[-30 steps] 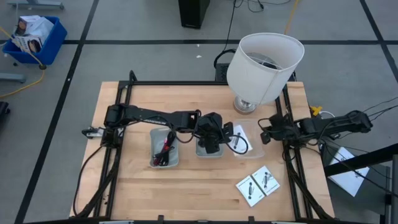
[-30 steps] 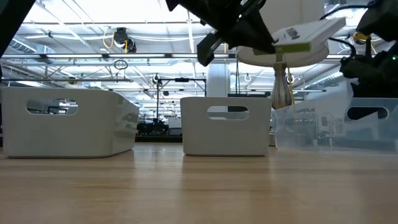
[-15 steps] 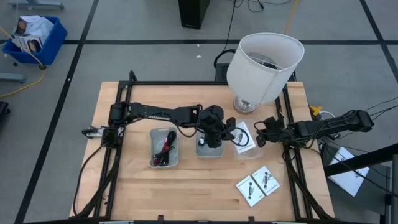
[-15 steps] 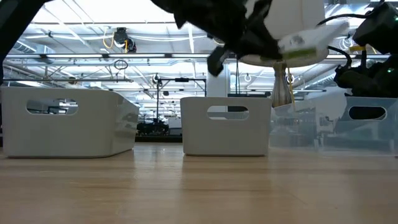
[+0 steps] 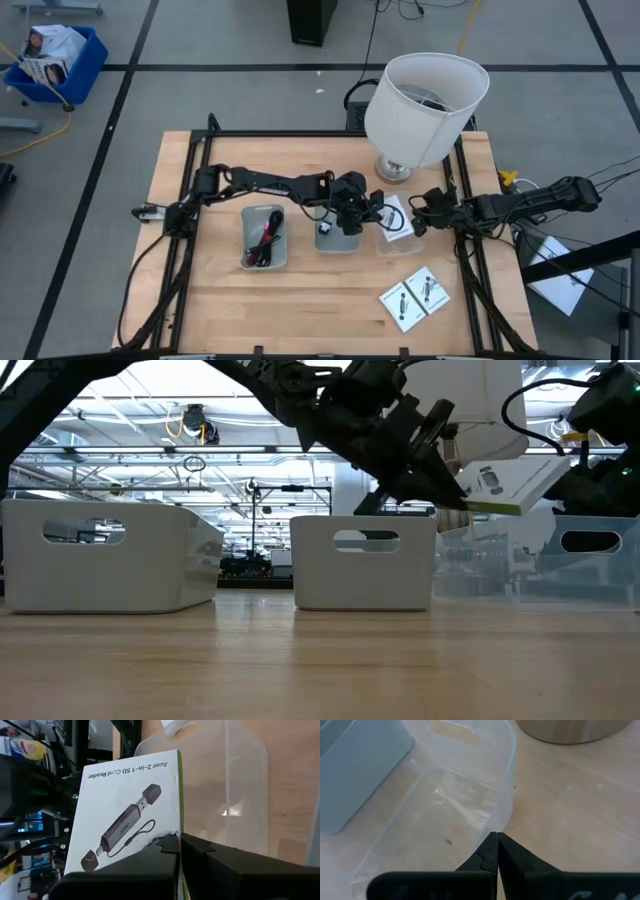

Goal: Pick and place items into bin
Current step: Put the left white card reader box into the transparent bin

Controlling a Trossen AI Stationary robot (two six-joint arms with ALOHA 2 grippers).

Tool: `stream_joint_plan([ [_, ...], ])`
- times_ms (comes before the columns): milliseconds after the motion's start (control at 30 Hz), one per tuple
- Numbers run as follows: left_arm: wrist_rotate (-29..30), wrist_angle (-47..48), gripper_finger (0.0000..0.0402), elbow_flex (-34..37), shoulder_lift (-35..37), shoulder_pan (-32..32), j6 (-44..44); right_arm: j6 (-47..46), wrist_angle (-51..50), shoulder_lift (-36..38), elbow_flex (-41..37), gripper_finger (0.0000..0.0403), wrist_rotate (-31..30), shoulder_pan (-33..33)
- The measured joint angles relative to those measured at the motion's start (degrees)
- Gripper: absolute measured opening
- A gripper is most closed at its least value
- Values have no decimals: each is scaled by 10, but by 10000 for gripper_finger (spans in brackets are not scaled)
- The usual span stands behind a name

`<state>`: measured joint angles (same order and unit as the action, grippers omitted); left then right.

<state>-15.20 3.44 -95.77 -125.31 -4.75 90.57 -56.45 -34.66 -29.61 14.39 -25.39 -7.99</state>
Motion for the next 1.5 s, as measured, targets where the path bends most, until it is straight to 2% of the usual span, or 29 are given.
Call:
stream_joint_plan([
  [467,2,5,24,0,0,-4,-9,4,2,0,0,0,0,0],
  [767,2,-3,56,0,0,-4,-35,6,2,0,0,0,0,0],
  [1267,3,-12,60,0,-1,-2,-73,8,2,0,0,0,0,0],
  [1500,20,-34,108,0,-1,4,-91,10,2,0,0,0,0,0],
])
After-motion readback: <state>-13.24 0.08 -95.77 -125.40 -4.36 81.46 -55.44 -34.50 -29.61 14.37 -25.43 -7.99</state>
